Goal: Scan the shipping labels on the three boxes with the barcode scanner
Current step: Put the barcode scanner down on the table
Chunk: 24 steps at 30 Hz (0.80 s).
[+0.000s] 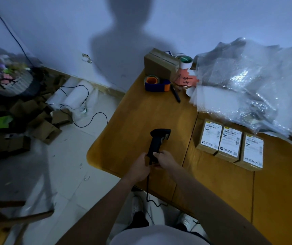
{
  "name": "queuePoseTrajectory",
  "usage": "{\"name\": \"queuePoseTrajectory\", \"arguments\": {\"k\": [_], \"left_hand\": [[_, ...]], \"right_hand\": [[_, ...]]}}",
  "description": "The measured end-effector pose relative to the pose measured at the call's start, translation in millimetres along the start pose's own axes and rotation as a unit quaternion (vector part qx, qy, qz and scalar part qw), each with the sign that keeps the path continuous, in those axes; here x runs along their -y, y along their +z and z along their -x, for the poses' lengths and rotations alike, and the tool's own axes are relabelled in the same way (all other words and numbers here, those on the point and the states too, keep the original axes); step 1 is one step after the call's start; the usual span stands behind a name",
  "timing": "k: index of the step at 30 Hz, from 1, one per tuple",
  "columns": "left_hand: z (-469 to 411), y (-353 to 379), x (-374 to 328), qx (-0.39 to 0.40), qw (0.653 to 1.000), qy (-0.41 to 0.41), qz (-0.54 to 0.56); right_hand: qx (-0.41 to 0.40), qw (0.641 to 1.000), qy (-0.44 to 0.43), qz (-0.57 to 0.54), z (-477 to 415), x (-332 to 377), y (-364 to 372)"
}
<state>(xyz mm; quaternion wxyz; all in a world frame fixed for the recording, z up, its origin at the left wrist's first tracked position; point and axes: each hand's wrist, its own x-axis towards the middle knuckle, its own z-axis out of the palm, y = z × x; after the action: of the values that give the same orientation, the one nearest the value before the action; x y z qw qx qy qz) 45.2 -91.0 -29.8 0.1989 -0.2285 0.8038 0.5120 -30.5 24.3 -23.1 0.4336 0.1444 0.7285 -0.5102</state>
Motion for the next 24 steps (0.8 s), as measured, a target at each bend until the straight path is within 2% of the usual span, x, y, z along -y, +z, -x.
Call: {"name": "queuePoseTrajectory", "arguments": {"k": [11,17,24], "left_hand": [[-21.3,18.2,2.8,0.048,0.998,-0.011,0.038],[-28.3,32.2,9.0,0.056,0.997,0.001,-0.055],[-25.8,47.9,15.3,0.025,0.982,0.08,-0.17]], "right_hand": [[-0.037,0.998,0.023,0.05,-21.8,-10.5,-9.9],[-0.046,0.995,0.042,0.083,-29.0,-19.3,-15.5],[-0.065,0.988,0.035,0.138,-31.0,-29.1,-20.7]]}}
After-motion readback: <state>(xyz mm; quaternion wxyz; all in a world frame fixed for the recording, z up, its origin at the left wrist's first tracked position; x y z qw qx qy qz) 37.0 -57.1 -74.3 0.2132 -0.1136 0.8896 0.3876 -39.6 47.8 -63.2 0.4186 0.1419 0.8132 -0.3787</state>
